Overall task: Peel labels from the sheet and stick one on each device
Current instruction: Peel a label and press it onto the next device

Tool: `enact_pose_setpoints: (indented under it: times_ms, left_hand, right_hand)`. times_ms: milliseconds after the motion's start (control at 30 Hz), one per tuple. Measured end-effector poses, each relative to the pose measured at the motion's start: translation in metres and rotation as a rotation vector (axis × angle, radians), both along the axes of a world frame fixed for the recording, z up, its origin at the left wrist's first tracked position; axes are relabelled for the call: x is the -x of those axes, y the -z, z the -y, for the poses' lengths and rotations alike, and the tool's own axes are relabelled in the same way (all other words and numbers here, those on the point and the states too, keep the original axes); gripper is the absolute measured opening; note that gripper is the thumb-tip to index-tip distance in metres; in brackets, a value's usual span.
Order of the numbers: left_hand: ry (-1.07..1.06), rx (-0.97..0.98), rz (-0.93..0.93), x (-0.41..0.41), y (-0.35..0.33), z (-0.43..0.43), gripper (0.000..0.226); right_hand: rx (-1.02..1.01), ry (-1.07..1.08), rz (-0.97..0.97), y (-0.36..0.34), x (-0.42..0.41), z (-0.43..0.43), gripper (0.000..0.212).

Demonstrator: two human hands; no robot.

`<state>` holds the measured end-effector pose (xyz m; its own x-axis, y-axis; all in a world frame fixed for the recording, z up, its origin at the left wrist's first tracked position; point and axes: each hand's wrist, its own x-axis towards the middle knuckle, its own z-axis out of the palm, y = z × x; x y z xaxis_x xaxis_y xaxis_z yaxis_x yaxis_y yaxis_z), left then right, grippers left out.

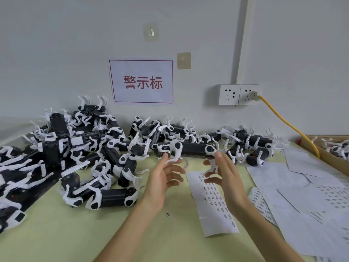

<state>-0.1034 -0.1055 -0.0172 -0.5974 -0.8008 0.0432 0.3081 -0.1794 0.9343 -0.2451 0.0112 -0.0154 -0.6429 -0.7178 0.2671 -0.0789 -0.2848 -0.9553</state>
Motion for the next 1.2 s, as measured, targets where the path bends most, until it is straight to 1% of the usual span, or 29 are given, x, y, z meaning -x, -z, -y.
enact_pose_setpoints:
  times_ms: [67,133,167,233,267,333,400,467,533,600,633,667,733,767,800,833,900,967,1067,1133,1200]
  left_hand:
    - [-0.099,-0.076,-0.025,-0.003,0.000,0.007,0.051]
    - [-0.115,-0.148,-0.013,-0.007,0.000,0.013,0.054]
    - [-0.084,-0.169,0.011,-0.008,0.000,0.015,0.055]
    - [0.045,-0.194,0.058,-0.008,-0.001,0.012,0.057]
    - [0.131,-0.210,0.058,-0.008,-0.001,0.009,0.057]
    - [0.330,-0.262,0.001,-0.006,-0.002,0.003,0.057]
    - [0.484,-0.310,-0.048,-0.008,-0.002,0.000,0.057]
    - [0.535,-0.298,-0.047,-0.009,-0.002,0.001,0.057]
    - [0.490,-0.326,-0.067,-0.008,-0.001,0.002,0.054]
    - [0.387,-0.371,-0.131,-0.005,0.001,0.004,0.052]
    - [0.325,-0.378,-0.158,-0.004,0.002,0.006,0.052]
    - [0.251,-0.381,-0.180,-0.003,0.002,0.008,0.051]
    - [0.065,-0.388,-0.188,-0.004,0.003,0.014,0.034]
    - [-0.014,-0.389,-0.171,-0.006,0.004,0.017,0.023]
    - [-0.057,-0.384,-0.158,-0.007,0.005,0.020,0.017]
    - [-0.068,-0.377,-0.156,-0.008,0.005,0.021,0.017]
    - [-0.028,-0.361,-0.158,-0.008,0.005,0.020,0.024]
    - [0.033,-0.345,-0.147,-0.007,0.004,0.017,0.027]
    - [0.108,-0.382,-0.161,-0.008,0.005,0.014,0.028]
    - [0.119,-0.398,-0.159,-0.009,0.006,0.014,0.031]
    - [0.100,-0.398,-0.137,-0.008,0.007,0.015,0.029]
  right_hand:
    - [0.028,0.024,0.087,-0.004,0.003,-0.001,0.057]
    - [0.047,0.020,0.173,-0.008,0.005,-0.002,0.060]
    - [0.049,0.005,0.203,-0.009,0.006,-0.003,0.062]
    - [0.027,-0.049,0.219,-0.009,0.006,-0.004,0.066]
    - [0.005,-0.082,0.197,-0.008,0.005,-0.004,0.064]
    - [-0.052,-0.139,0.110,-0.006,0.005,-0.003,0.050]
    - [-0.106,-0.152,0.069,-0.004,0.005,-0.001,0.044]
    - [-0.136,-0.130,0.088,-0.002,0.006,0.001,0.041]
    - [-0.130,-0.109,0.095,0.000,0.009,0.002,0.033]
    - [-0.150,-0.065,-0.010,0.005,0.013,0.004,0.026]
    - [-0.203,-0.019,-0.126,0.008,0.016,0.004,0.025]
    - [-0.295,0.041,-0.303,0.012,0.021,0.005,0.030]
    - [-0.561,0.138,-0.743,0.022,0.030,0.006,0.053]
    - [-0.669,0.131,-0.905,0.026,0.032,0.006,0.063]
    - [-0.748,0.092,-1.000,0.030,0.033,0.007,0.070]
    - [-0.809,0.037,-1.045,0.035,0.034,0.008,0.073]
    - [-0.881,-0.038,-1.060,0.041,0.036,0.011,0.074]
    - [-0.872,-0.014,-1.036,0.043,0.038,0.012,0.072]
    - [-0.845,0.043,-1.036,0.039,0.038,0.011,0.067]
    - [-0.840,0.051,-1.024,0.037,0.037,0.010,0.064]
    - [-0.832,0.050,-1.011,0.034,0.035,0.010,0.063]
